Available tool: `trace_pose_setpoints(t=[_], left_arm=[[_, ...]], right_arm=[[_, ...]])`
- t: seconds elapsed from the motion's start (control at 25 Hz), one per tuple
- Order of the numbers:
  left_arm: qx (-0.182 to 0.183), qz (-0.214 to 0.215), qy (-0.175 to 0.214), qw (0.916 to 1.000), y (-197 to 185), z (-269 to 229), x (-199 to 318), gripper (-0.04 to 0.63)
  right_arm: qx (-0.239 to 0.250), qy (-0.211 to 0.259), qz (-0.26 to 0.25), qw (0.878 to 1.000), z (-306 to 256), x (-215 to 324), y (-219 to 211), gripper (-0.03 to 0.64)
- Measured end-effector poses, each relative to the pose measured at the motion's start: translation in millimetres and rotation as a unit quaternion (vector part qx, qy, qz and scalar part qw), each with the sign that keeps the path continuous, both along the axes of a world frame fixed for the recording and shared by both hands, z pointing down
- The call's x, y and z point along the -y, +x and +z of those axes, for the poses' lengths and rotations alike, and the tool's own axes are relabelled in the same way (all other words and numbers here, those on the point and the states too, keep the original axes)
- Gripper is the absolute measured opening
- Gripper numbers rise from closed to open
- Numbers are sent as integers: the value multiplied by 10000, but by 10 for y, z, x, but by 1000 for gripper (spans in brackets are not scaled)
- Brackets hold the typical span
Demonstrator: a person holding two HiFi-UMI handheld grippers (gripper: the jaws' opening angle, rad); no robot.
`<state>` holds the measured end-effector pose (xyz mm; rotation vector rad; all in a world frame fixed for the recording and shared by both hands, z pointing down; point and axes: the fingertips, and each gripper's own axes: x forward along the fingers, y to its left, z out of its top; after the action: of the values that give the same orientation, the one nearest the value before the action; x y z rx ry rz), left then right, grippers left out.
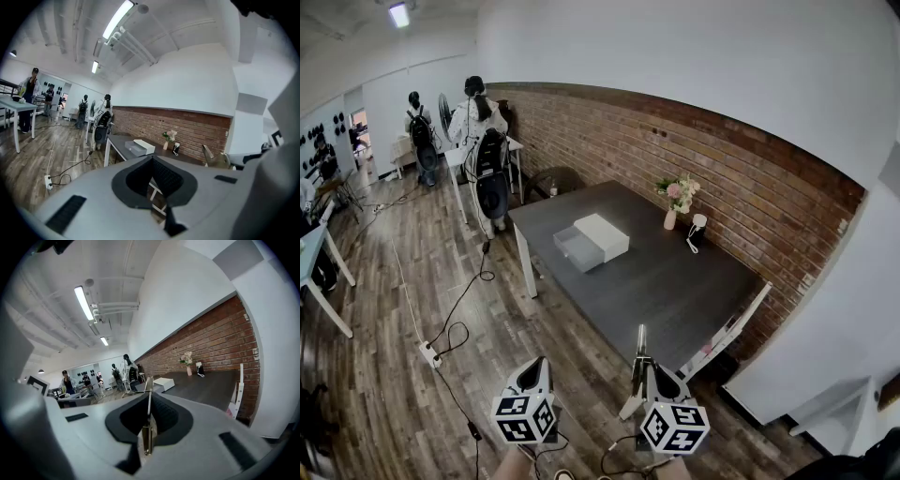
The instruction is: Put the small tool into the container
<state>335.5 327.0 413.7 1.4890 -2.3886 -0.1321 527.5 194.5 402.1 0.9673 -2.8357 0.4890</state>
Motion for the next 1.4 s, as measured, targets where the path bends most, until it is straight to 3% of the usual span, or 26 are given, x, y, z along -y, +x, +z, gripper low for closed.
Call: trace_pose_setpoints(t=[0.32, 0.56, 0.92, 1.4], left_arm=[[-27, -11, -8, 10000, -74, 17, 0, 0], [-38, -36, -22, 10000, -242, 53, -48, 0], [-18, -81, -140, 9999, -799, 128, -338, 0], [-136, -458, -263, 9985, -1552, 350, -557, 0]], right_arm=[[-75, 9, 11, 10000, 18, 12, -59, 15], [-202, -244, -125, 9994, 130, -2, -230, 18], [-147, -321, -76, 9993, 172, -147, -693, 18], [-141, -430, -27, 9990, 321, -51, -1235, 20]])
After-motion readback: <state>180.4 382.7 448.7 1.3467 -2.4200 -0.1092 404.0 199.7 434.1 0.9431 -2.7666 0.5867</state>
